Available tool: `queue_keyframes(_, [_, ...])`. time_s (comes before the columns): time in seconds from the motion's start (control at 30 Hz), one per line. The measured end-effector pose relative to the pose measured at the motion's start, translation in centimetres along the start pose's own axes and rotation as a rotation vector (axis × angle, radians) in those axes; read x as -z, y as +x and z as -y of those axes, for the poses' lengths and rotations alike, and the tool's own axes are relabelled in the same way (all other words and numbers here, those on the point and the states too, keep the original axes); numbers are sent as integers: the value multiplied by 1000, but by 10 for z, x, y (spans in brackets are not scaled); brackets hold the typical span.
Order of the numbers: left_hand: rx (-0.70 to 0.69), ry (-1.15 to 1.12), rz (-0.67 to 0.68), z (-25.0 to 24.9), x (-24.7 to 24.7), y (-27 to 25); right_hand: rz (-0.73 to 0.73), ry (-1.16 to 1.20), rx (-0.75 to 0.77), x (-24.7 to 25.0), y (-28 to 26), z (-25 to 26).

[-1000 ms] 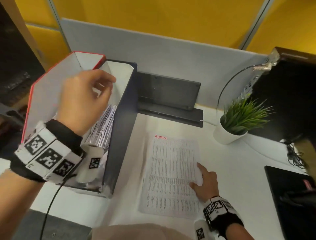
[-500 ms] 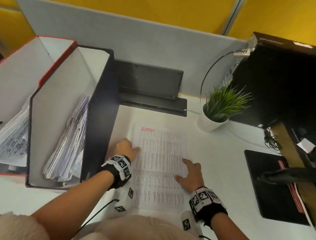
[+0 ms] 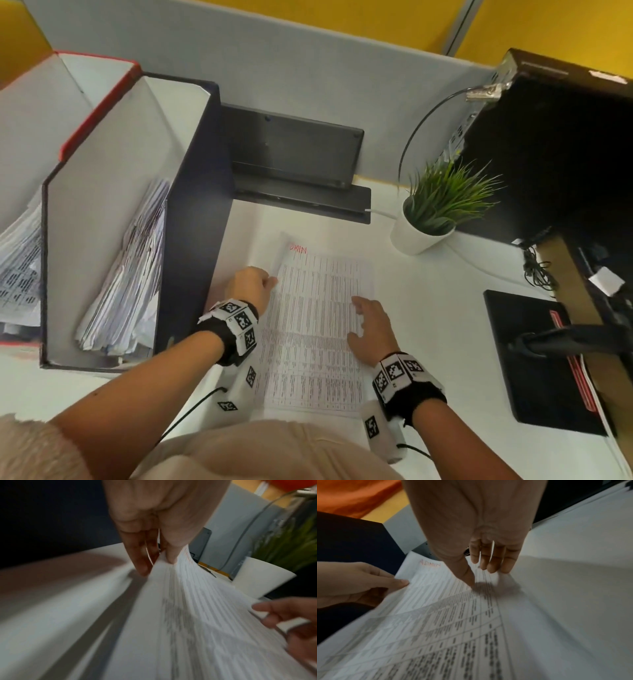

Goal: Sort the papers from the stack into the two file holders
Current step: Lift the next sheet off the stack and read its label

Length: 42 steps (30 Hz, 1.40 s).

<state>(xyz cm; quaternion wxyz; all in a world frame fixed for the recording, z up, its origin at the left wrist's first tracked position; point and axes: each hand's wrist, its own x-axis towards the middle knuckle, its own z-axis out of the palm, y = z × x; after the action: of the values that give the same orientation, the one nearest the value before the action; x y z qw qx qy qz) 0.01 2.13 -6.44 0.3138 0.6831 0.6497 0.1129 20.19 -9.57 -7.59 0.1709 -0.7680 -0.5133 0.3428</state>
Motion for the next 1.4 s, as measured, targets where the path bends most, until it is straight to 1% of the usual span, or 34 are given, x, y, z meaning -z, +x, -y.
queue_keyframes(0.03, [-75, 20, -42, 0, 0, -3, -19, 34, 1, 0, 1, -1])
queue_keyframes(0.1, [-254, -98, -142, -1, -1, -10, -59, 136, -24, 1, 2, -2])
queue_keyframes(0.13, [-316, -174, -166, -2, 0, -13, -79, 195, -48, 2, 3, -2])
queue_keyframes(0.17, [-341, -247, -171, -4, 2, -16, -102, 255, -76, 3, 5, -3])
queue_keyframes(0.2, [-324, -328, -157, -4, 3, -19, -127, 314, -105, 3, 7, -3])
queue_keyframes(0.3, [-144, -580, -40, -6, 7, -21, -184, 444, -157, 7, 11, -5])
queue_keyframes(0.33, [-93, -632, -6, -6, 9, -21, -197, 486, -172, 8, 12, -5])
queue_keyframes(0.43, [-2, -685, 69, -8, 12, -19, -236, 705, -188, 10, 13, -6])
queue_keyframes(0.47, [29, -716, 90, -8, 12, -18, -260, 697, -187, 10, 13, -9])
queue_keyframes(0.5, [71, -769, 112, -8, 14, -17, -283, 635, -202, 10, 12, -10])
queue_keyframes(0.53, [127, -825, 133, -8, 16, -16, -303, 639, -209, 11, 10, -10])
queue_keyframes(0.6, [217, -889, 164, -7, 20, -14, -327, 756, -191, 14, 9, -13])
queue_keyframes(0.67, [266, -913, 195, -5, 22, -11, -332, 1039, -206, 17, 9, -15])
queue_keyframes(0.7, [283, -904, 191, -6, 22, -9, -325, 1132, -221, 18, 10, -15])
queue_keyframes(0.77, [286, -786, 140, -6, 20, -1, -365, 1226, -243, 15, 9, -12])
queue_keyframes(0.83, [251, -635, 141, -4, 16, 5, -403, 1283, -250, 13, 9, -12])
queue_keyframes(0.87, [239, -569, 149, -3, 14, 7, -409, 1300, -243, 12, 9, -12])
queue_keyframes(0.93, [220, -468, 126, -4, 12, 7, -393, 1297, -289, 11, 9, -10])
queue_keyframes(0.97, [212, -435, 102, -4, 11, 7, -381, 1259, -295, 10, 9, -10])
queue_keyframes(1.07, [165, -358, 58, -3, 7, 7, -405, 1109, -233, 7, 5, -9])
queue_keyframes(1.2, [54, -270, 65, 1, 6, 2, -446, 938, -188, 6, 1, -5])
queue_keyframes(1.27, [-22, -216, 44, 2, 5, -1, -455, 862, -172, 8, 1, -6])
queue_keyframes(1.33, [-68, -205, -13, 4, 5, -4, -476, 793, -155, 9, 2, -8])
queue_keyframes(1.4, [-70, -253, -63, 5, 6, -8, -484, 769, -145, 9, 3, -10])
